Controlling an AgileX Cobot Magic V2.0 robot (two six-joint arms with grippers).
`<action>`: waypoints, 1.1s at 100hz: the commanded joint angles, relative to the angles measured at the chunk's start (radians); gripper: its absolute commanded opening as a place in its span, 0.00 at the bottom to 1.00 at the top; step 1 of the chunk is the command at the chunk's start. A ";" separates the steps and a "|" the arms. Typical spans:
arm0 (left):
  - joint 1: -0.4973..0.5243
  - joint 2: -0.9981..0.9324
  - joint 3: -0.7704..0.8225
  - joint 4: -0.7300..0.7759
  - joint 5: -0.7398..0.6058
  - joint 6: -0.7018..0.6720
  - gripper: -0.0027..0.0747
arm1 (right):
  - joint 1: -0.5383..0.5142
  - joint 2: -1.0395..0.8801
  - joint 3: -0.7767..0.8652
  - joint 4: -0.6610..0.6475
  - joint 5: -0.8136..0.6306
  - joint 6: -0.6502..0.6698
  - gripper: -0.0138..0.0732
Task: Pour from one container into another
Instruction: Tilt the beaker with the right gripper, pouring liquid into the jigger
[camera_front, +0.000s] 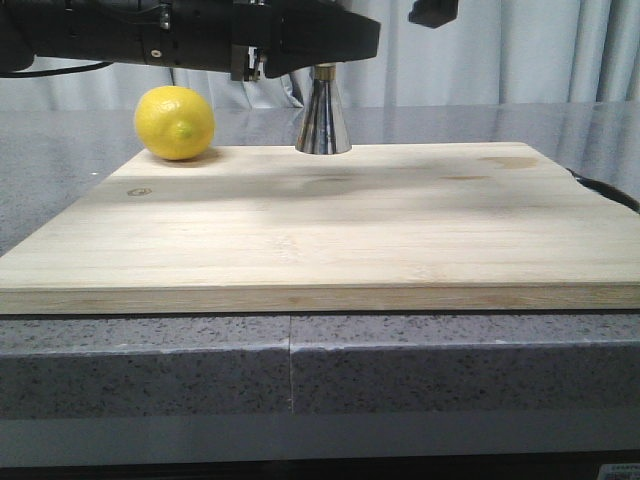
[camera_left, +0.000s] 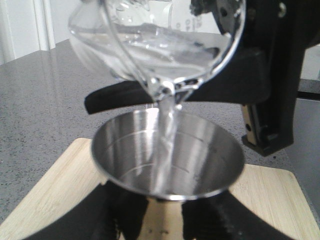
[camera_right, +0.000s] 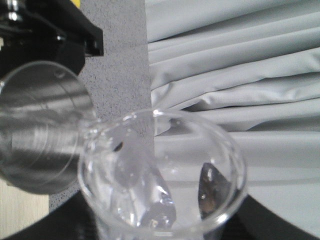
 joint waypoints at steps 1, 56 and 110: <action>-0.006 -0.060 -0.031 -0.089 0.108 -0.009 0.37 | -0.001 -0.034 -0.037 -0.017 0.019 0.000 0.52; -0.006 -0.060 -0.031 -0.089 0.108 -0.009 0.37 | -0.001 -0.034 -0.037 -0.069 0.031 0.000 0.52; -0.006 -0.060 -0.031 -0.089 0.108 -0.009 0.37 | -0.001 -0.034 -0.037 -0.133 0.031 0.000 0.52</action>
